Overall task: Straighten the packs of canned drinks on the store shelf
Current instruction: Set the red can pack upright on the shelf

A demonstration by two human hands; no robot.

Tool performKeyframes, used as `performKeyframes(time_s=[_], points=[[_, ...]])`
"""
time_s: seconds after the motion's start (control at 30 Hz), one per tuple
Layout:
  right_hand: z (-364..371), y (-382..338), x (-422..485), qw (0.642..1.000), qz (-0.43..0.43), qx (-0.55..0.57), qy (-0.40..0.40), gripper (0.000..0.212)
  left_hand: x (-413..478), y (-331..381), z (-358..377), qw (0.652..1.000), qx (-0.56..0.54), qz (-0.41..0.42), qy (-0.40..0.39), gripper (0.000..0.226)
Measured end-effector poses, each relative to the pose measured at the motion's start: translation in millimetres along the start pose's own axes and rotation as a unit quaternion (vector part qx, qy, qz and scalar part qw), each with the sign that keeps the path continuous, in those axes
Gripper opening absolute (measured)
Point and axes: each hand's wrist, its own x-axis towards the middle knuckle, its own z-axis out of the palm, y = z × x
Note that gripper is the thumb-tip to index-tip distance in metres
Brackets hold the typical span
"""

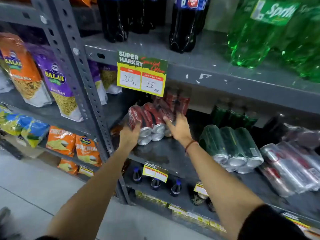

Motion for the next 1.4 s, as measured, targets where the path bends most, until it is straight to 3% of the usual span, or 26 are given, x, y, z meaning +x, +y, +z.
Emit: performKeyframes(time_s=[0.13,0.2,0.37,0.47,0.6,0.83,1.2,1.3,1.4], points=[[-4,-9,28,0.978,0.125,0.134,-0.097,0.039,27,3,15,0.999,-0.011,-0.051,0.000,0.054],[1,0,36,0.970,0.142,0.167,-0.108,0.047,30,0,24,0.998,-0.019,-0.061,0.019,0.054],[13,21,35,0.970,0.123,0.193,-0.081,0.047,29,-12,28,0.996,-0.075,-0.018,0.047,0.044],[12,27,17,0.967,0.100,0.225,-0.067,0.047,19,-21,25,0.998,-0.060,0.022,0.030,0.046],[7,43,-21,0.962,0.052,0.265,-0.040,0.051,-9,-35,28,0.996,-0.014,0.084,0.020,0.065],[5,70,-59,0.971,0.025,0.238,-0.023,0.067,-43,-57,31,0.982,0.014,0.188,0.016,0.060],[21,74,-75,0.995,-0.031,0.092,0.030,0.074,-26,-71,14,0.981,0.064,0.182,-0.030,0.058],[17,72,-73,0.991,-0.006,0.128,0.046,0.084,-23,-71,10,0.989,0.063,0.138,-0.001,0.061],[7,66,-69,0.954,0.028,0.274,0.119,0.071,-52,-70,16,0.989,0.000,0.104,0.101,0.052]])
